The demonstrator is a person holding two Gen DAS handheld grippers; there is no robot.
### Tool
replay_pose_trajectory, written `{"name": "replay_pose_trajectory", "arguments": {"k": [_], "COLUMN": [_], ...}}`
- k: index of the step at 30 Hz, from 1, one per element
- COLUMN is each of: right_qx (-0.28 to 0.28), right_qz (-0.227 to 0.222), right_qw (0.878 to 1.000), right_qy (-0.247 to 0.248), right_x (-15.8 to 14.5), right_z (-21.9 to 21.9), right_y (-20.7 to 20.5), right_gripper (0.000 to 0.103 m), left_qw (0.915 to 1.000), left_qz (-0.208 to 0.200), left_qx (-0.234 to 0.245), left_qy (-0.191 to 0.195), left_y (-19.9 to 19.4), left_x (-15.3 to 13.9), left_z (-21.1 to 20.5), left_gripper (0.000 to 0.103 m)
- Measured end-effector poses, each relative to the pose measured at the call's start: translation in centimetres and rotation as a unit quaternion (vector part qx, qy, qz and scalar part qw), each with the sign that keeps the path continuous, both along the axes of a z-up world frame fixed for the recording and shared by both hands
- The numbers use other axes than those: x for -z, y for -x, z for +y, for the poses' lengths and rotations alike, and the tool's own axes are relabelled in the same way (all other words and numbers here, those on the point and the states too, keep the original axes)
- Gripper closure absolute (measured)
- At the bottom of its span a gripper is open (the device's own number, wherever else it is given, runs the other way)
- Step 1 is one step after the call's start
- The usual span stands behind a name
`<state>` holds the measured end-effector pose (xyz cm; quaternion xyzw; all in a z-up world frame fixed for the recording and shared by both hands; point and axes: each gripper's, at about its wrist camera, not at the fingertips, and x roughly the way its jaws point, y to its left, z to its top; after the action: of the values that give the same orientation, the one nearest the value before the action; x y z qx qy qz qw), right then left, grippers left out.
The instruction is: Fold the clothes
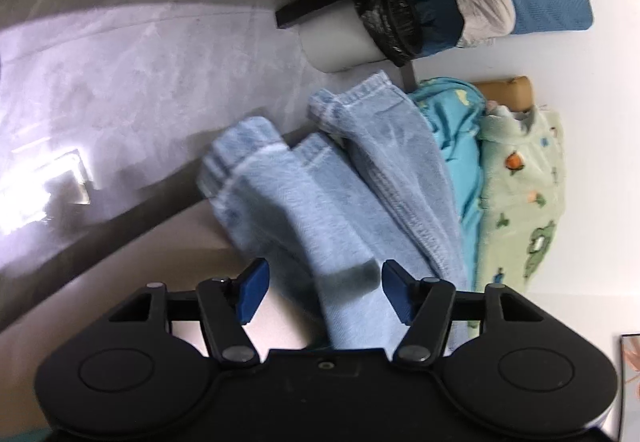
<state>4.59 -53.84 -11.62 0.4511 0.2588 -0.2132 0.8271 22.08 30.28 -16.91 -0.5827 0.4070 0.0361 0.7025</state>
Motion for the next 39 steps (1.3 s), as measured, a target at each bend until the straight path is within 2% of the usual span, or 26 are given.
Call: {"name": "replay_pose_trajectory", "arguments": {"k": [2, 3, 4, 5, 6, 7, 8, 9, 10, 11, 12, 15, 17, 21, 24, 27, 33, 39], "right_qx": [0.014, 0.016, 0.018, 0.019, 0.02, 0.023, 0.032, 0.043, 0.054, 0.065, 0.073, 0.07, 0.056, 0.042, 0.031, 0.028, 0.012, 0.009], "right_qz": [0.014, 0.016, 0.017, 0.015, 0.013, 0.013, 0.017, 0.019, 0.022, 0.023, 0.023, -0.001, -0.02, -0.052, -0.037, -0.014, -0.023, -0.021], "right_qw": [0.999, 0.999, 0.999, 0.999, 0.999, 0.999, 0.998, 0.998, 0.998, 0.997, 0.997, 0.997, 0.998, 0.998, 0.999, 0.999, 0.996, 0.991], "right_qy": [-0.033, -0.041, -0.047, -0.047, -0.048, -0.047, -0.041, -0.038, -0.035, -0.032, -0.028, -0.018, 0.006, 0.014, 0.02, 0.024, 0.081, 0.135], "right_x": [2.0, 2.5, 3.0, 3.2, 3.3, 3.4, 3.3, 3.2, 3.0, 2.9, 2.5, 0.8, -1.1, -4.1, -4.1, -3.7, -7.1, -9.4], "right_z": [-0.5, -0.4, -0.4, -0.3, -0.2, -0.1, 0.0, -0.1, -0.2, -0.2, -0.3, -0.1, 0.1, 0.2, 0.5, 1.2, 1.8, 1.9], "right_y": [-0.5, -0.9, -1.3, -1.8, -2.2, -2.7, -2.9, -2.9, -3.0, -2.9, -2.6, -1.7, -0.9, 0.4, 0.6, -0.5, -6.1, -16.9], "right_gripper": [0.033, 0.033, 0.033, 0.033, 0.034, 0.04, 0.052, 0.06, 0.073, 0.093, 0.097, 0.099, 0.1, 0.1, 0.1, 0.1, 0.1, 0.1], "left_qw": [1.0, 0.9999, 0.9997, 0.9994, 0.999, 0.9989, 0.9985, 0.9979, 0.9971, 0.9962, 0.9959, 0.9941, 0.9924, 0.9922, 0.9935, 0.9939, 0.9928, 0.9909], "left_qz": [-0.004, -0.006, -0.007, -0.007, -0.009, -0.015, -0.024, -0.032, -0.041, -0.049, -0.056, -0.083, -0.098, -0.101, -0.092, -0.086, -0.09, -0.084], "left_qx": [0.007, 0.012, 0.017, 0.018, 0.014, 0.01, 0.006, 0.004, 0.004, 0.003, -0.001, -0.016, -0.024, -0.03, -0.039, -0.045, -0.044, -0.036], "left_qy": [0.001, -0.007, -0.014, -0.029, -0.041, -0.044, -0.048, -0.056, -0.064, -0.071, -0.071, -0.069, -0.07, -0.066, -0.055, -0.052, -0.065, -0.099], "left_y": [-0.7, -1.1, -1.5, -1.7, -1.8, -1.8, -1.7, -1.6, -1.4, -1.0, -0.6, 1.0, 2.2, 4.8, 5.9, 5.0, -1.2, -10.3], "left_x": [0.3, 0.3, 0.3, 0.2, -0.1, -0.3, -0.7, -1.3, -2.1, -3.0, -3.9, -6.8, -8.6, -9.7, -9.2, -9.1, -10.6, -10.6], "left_z": [-0.4, -0.7, -1.0, -1.3, -1.4, -1.5, -1.4, -1.4, -1.5, -1.5, -1.4, -0.9, -0.1, 1.2, 2.0, 2.1, 2.3, 0.9], "left_gripper": [0.051, 0.06, 0.073, 0.08, 0.093, 0.1, 0.101, 0.101, 0.102, 0.102, 0.102, 0.102, 0.102, 0.102, 0.102, 0.102, 0.102, 0.102]}}
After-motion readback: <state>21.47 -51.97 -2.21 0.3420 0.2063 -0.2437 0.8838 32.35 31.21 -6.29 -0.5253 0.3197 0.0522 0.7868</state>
